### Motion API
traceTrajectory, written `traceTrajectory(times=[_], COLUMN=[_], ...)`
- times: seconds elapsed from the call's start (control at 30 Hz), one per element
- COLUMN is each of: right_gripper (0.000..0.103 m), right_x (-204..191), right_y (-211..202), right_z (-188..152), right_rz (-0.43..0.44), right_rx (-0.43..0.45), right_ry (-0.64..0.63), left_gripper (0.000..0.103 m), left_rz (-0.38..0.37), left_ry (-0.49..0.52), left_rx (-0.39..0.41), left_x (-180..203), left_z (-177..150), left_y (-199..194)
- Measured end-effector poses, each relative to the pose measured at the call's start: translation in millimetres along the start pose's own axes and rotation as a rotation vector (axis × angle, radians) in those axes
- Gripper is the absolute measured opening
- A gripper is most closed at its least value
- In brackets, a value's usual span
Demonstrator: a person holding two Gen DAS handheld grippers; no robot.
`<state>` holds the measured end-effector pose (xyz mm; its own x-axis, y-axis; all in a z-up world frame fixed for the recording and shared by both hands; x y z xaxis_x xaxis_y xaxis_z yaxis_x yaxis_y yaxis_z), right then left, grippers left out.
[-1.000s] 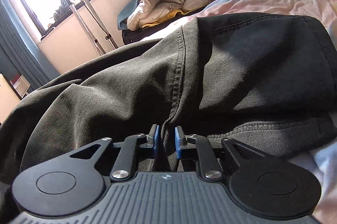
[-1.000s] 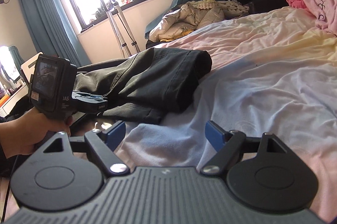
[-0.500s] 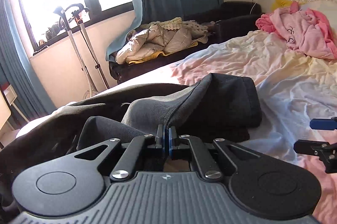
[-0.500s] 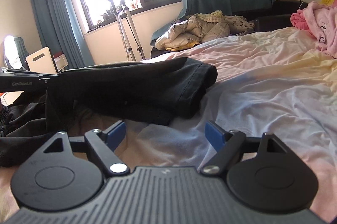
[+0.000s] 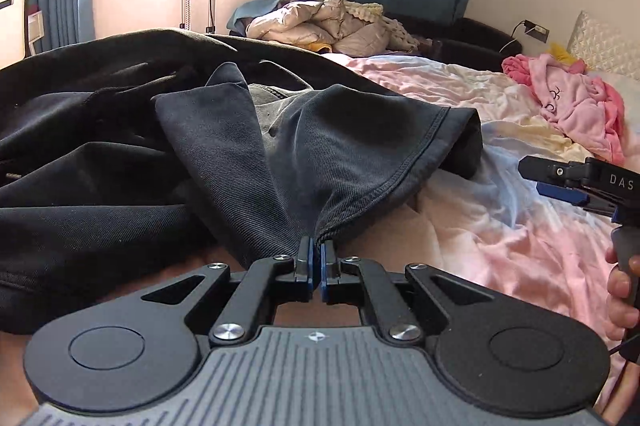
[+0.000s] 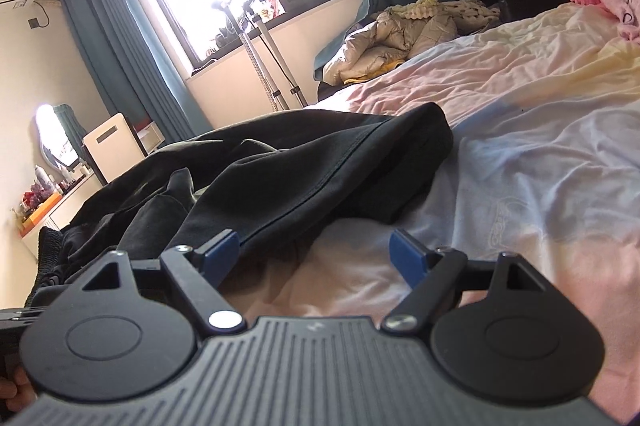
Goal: Fold clothes
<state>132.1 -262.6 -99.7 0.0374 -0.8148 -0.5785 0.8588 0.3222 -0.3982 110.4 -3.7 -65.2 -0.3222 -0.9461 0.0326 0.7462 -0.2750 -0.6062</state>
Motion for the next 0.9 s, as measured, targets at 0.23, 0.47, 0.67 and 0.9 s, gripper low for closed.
traceTrajectory(times=[0.23,0.47,0.67,0.9], right_gripper=[0.083,0.083,0.081,0.01], right_x=[13,35,69,69], right_y=[30,95,148,166], right_z=[6,37,73,112], right_rz=[0.117,0.131,-0.012,-0.234], right_rx=[-0.085,-0.097,-0.056,-0.015], right_ry=[0.287,0.522,0.645,0.514], left_gripper=[0.004,0.005,0.005,0.005], left_rz=[0.018,0.007,-0.066,-0.171], left_ry=[-0.134,-0.229,-0.351,-0.457], left_rx=[-0.001,-0.015,0.011,0.061], left_x=[-3,-15,-36,-50], left_z=[-5,-10,-10,-5], left_y=[6,33,43,48])
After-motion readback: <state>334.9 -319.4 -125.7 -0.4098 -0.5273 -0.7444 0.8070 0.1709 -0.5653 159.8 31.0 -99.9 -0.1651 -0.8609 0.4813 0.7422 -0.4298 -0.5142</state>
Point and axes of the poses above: each gripper's, at about its wrist camera, not at the fingertips, and y roughly the way its jaws point, x to its right, z to its top, the point moved 7 cm from there along y, roughly the way its jaws point, and after that the axes turned 7 degrees about y, right-handed, at the moved point
